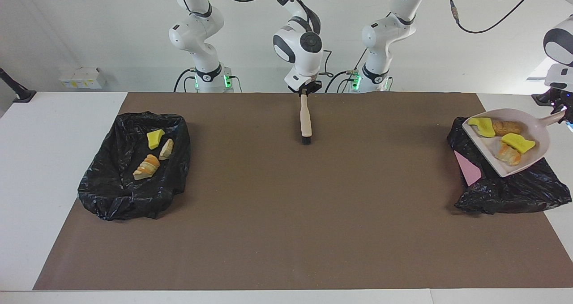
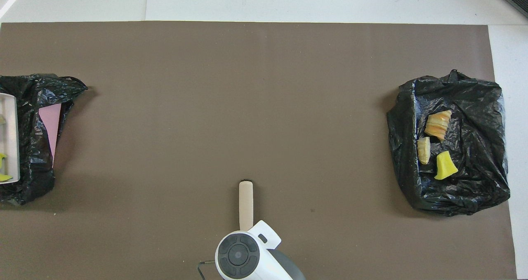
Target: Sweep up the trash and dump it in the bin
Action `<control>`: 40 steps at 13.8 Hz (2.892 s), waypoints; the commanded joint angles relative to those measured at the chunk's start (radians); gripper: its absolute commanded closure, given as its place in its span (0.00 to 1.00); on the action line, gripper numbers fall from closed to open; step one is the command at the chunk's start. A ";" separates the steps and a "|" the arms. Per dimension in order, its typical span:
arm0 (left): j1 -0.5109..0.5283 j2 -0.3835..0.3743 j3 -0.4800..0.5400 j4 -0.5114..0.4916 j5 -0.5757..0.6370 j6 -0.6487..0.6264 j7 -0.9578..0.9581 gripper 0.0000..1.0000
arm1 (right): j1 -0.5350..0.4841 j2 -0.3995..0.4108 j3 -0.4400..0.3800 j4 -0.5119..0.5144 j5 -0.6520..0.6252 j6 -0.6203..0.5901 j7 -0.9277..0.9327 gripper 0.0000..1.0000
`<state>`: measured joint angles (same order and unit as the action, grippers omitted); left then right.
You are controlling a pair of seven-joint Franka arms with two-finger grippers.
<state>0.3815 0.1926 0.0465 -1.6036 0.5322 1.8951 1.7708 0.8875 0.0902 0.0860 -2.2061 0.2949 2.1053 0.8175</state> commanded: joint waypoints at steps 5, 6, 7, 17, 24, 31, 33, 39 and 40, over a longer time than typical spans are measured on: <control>-0.071 -0.013 0.000 -0.027 0.408 0.067 -0.181 1.00 | -0.025 -0.018 -0.009 0.020 -0.003 0.024 0.002 0.41; -0.091 -0.015 0.000 -0.030 0.460 0.064 -0.192 1.00 | -0.056 -0.035 -0.009 0.023 -0.005 0.024 -0.003 0.38; -0.108 -0.018 0.000 -0.029 0.529 0.052 -0.220 1.00 | -0.091 -0.064 -0.009 0.023 -0.007 0.021 -0.003 0.32; -0.190 -0.065 -0.042 -0.012 0.527 -0.123 -0.237 1.00 | -0.554 -0.195 -0.009 0.158 -0.026 -0.097 -0.274 0.00; -0.387 -0.067 -0.043 -0.009 0.232 -0.315 -0.384 1.00 | -0.835 -0.172 -0.012 0.386 -0.113 -0.255 -0.840 0.00; -0.571 -0.050 -0.045 -0.033 -0.076 -0.415 -0.770 1.00 | -0.926 -0.098 -0.015 0.633 -0.324 -0.443 -0.815 0.00; -0.637 -0.047 -0.045 -0.058 -0.144 -0.410 -0.960 1.00 | -0.949 -0.069 -0.015 0.700 -0.324 -0.539 -0.731 0.00; -0.769 0.008 -0.045 -0.056 -0.462 -0.320 -1.564 1.00 | -0.929 -0.070 -0.011 0.741 -0.341 -0.611 -0.609 0.00; -0.802 0.022 -0.045 -0.055 -0.486 -0.279 -1.673 1.00 | -0.935 -0.076 -0.009 0.735 -0.336 -0.613 -0.613 0.00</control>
<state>-0.3537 0.1974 -0.0178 -1.6564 0.0896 1.5542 0.2697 -0.0450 0.0034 0.0660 -1.4924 -0.0231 1.5112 0.1829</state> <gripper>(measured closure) 0.687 0.000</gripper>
